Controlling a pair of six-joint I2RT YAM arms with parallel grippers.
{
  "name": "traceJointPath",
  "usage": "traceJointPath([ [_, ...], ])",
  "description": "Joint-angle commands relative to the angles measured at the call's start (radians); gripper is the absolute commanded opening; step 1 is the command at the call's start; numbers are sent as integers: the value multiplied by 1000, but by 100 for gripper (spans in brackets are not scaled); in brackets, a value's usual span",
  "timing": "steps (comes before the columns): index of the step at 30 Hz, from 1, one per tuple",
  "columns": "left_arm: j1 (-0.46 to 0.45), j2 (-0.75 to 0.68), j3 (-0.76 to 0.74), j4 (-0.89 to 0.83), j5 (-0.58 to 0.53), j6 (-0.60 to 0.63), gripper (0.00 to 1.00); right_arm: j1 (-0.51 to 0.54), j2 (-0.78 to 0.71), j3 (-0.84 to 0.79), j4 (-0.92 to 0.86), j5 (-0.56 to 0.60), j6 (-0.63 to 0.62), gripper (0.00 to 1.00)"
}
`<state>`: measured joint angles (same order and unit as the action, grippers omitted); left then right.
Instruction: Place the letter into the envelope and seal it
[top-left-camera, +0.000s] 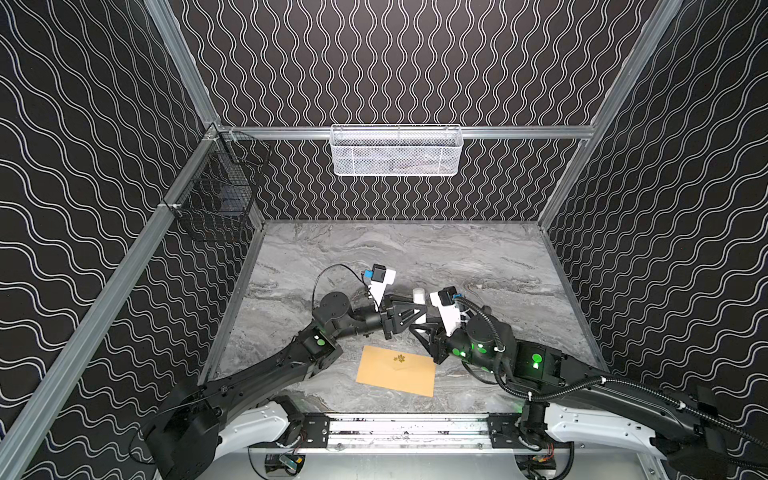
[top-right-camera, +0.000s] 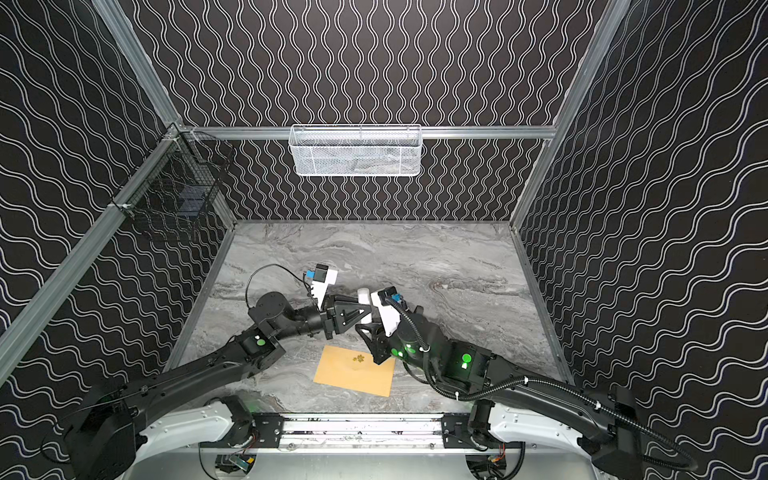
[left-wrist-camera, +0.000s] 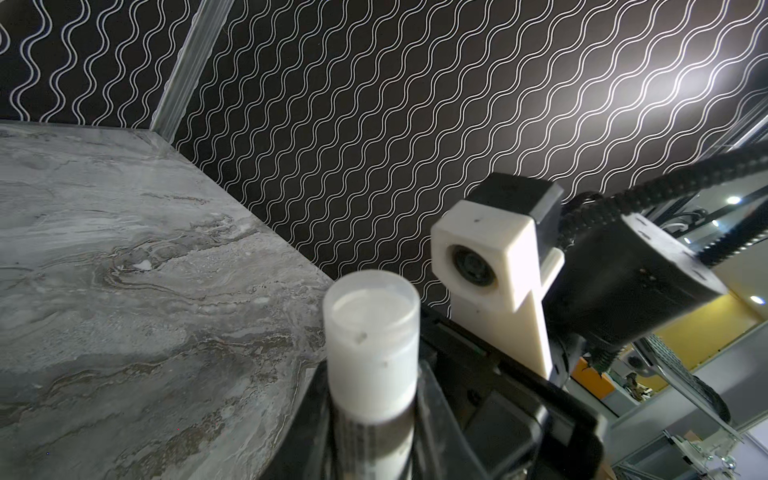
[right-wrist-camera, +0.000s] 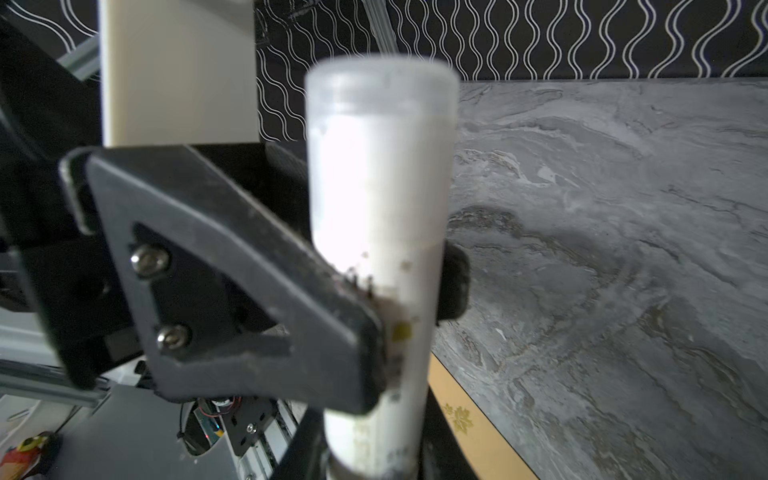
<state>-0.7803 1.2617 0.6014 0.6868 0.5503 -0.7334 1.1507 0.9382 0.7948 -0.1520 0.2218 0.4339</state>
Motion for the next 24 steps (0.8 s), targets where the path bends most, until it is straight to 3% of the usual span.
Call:
traceJointPath([
  [1,4,-12,-6,-80,-62,44,0,1,-29,2,1,83,0,22],
  [3,9,-28,-13,-84,-70,43,0,1,-79,-32,32,48,-17,38],
  [6,12,-40,-14,-83,-58,35,0,-1,-169,-114,124,-16,-56,54],
  [9,12,-38,-17,-48,-33,11,0,-14,-230,-154,177,-90,-82,63],
  [13,12,-21,-18,14,-1,-25,0,-85,-240,-165,231,-255,-87,62],
  [19,12,-2,-21,83,28,-59,0,-275,-185,-175,307,-512,-34,56],
  [24,12,-5,-25,93,30,-62,0,-321,-113,-170,350,-601,-26,52],
])
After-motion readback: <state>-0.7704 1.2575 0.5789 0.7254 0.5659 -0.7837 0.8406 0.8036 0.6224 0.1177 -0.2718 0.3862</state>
